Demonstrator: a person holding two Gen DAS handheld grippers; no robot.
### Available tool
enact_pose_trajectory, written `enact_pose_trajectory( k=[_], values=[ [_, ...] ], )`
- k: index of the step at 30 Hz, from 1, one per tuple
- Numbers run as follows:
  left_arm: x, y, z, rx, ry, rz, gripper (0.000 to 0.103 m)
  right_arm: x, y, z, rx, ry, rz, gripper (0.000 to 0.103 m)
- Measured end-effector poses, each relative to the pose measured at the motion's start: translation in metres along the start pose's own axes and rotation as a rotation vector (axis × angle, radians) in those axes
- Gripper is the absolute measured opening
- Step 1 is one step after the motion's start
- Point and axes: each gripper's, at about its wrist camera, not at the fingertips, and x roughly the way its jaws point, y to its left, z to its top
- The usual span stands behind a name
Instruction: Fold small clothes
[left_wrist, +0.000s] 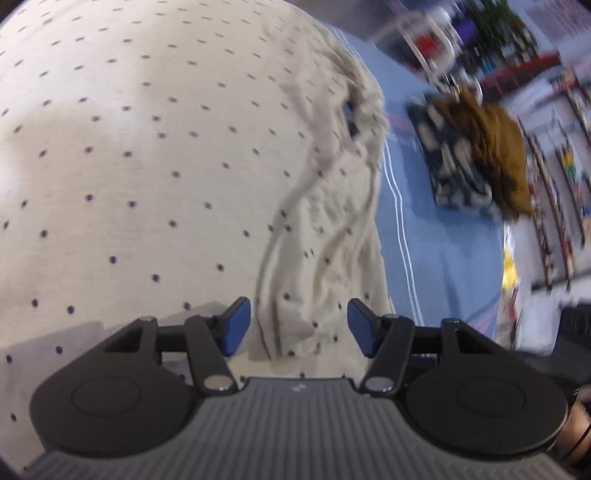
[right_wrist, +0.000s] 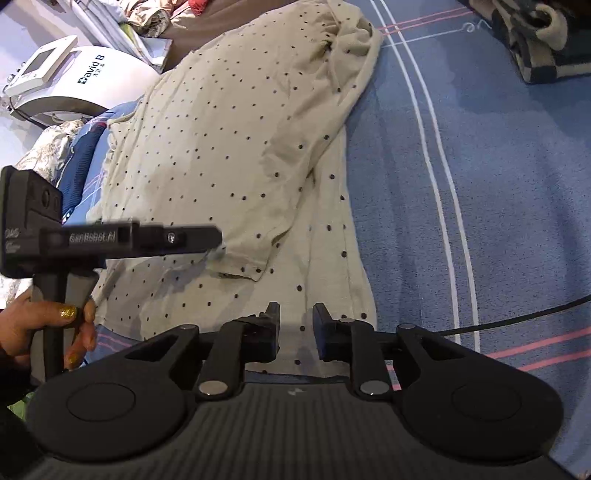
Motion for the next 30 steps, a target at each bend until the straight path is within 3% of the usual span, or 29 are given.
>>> enact_pose_trajectory(
  k=[1, 3, 4, 6, 8, 13, 16, 19, 25, 30],
  values=[
    [-0.001, 0.004, 0.000, -0.012, -0.006, 0.011, 0.055, 0.000, 0.002, 0.000, -0.004, -0.003, 0.002, 0.037],
    [0.006, 0.006, 0.000, 0.009, 0.031, 0.029, 0.042, 0.000, 0.003, 0.001, -0.006, -0.010, 0.006, 0.037],
    [0.011, 0.006, -0.002, 0.014, 0.054, 0.016, 0.030, 0.000, 0.003, 0.002, -0.006, -0.010, 0.005, 0.037],
    [0.020, 0.001, -0.007, 0.028, 0.067, 0.012, 0.021, 0.001, 0.001, 0.004, -0.004, -0.004, 0.000, 0.037],
    [0.025, -0.001, -0.012, 0.013, 0.056, 0.038, 0.020, 0.001, -0.001, 0.006, -0.003, 0.001, -0.004, 0.037],
    [0.010, 0.009, -0.014, -0.098, -0.015, -0.008, 0.023, -0.005, -0.004, 0.009, -0.016, -0.006, -0.006, 0.038],
    [0.007, 0.018, -0.014, -0.148, -0.030, 0.007, 0.023, -0.004, -0.009, 0.007, -0.007, 0.004, -0.005, 0.039],
    [0.019, 0.019, -0.017, -0.129, 0.016, 0.018, 0.023, -0.002, -0.010, 0.006, -0.006, 0.014, -0.001, 0.039],
    [0.031, -0.002, -0.024, -0.069, 0.013, 0.041, 0.021, -0.004, -0.006, 0.008, -0.019, 0.013, 0.007, 0.039],
    [0.026, 0.004, -0.021, -0.089, -0.012, 0.063, 0.006, -0.008, -0.008, 0.008, -0.020, 0.008, 0.002, 0.039]
  ],
)
